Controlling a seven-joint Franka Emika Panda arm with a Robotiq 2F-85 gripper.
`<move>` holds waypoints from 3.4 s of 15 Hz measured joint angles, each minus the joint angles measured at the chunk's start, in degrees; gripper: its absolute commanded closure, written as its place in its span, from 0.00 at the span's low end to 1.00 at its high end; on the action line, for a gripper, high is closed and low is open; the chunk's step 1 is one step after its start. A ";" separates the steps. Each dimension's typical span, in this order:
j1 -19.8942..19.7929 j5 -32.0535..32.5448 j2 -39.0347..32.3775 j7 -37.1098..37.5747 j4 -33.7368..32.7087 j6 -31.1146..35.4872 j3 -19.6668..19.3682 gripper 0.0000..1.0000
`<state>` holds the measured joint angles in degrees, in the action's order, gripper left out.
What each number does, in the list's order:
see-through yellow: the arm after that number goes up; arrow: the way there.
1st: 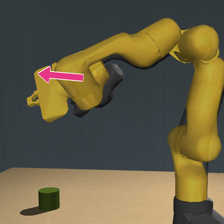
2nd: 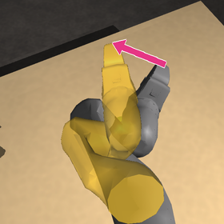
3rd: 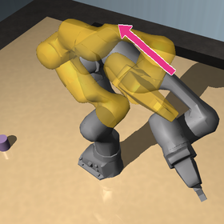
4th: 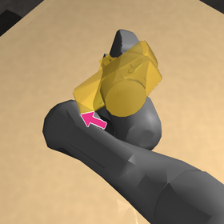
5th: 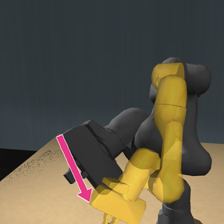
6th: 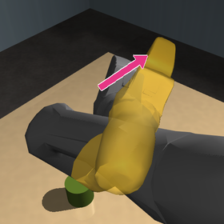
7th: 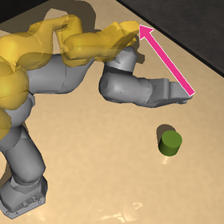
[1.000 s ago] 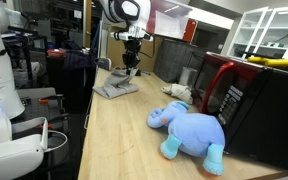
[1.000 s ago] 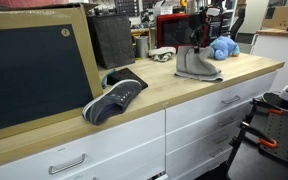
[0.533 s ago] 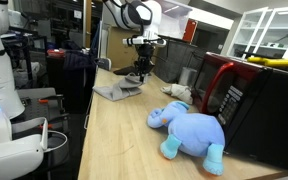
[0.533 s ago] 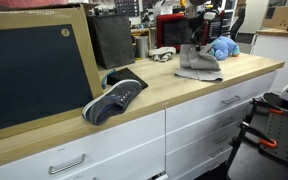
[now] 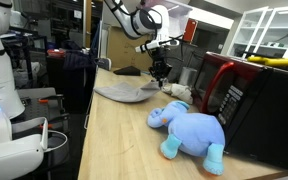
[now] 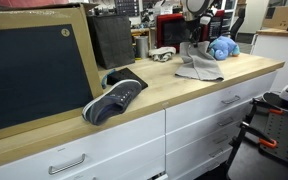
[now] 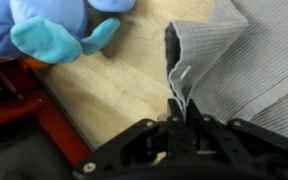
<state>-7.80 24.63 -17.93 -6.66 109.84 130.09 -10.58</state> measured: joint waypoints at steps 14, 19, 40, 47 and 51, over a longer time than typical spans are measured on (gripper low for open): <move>0.32 -10.58 -0.53 3.78 -2.99 -10.27 2.70 0.11; 1.96 -15.35 2.62 3.09 1.62 -14.70 6.66 0.58; 1.50 -38.55 3.48 -16.88 19.67 16.61 15.02 1.00; 4.98 -38.56 3.00 -16.72 21.32 24.44 20.69 1.00; 5.34 -39.92 3.33 -17.13 21.20 24.75 23.44 1.00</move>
<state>-2.46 -15.29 -14.61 -23.79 131.03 154.84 12.86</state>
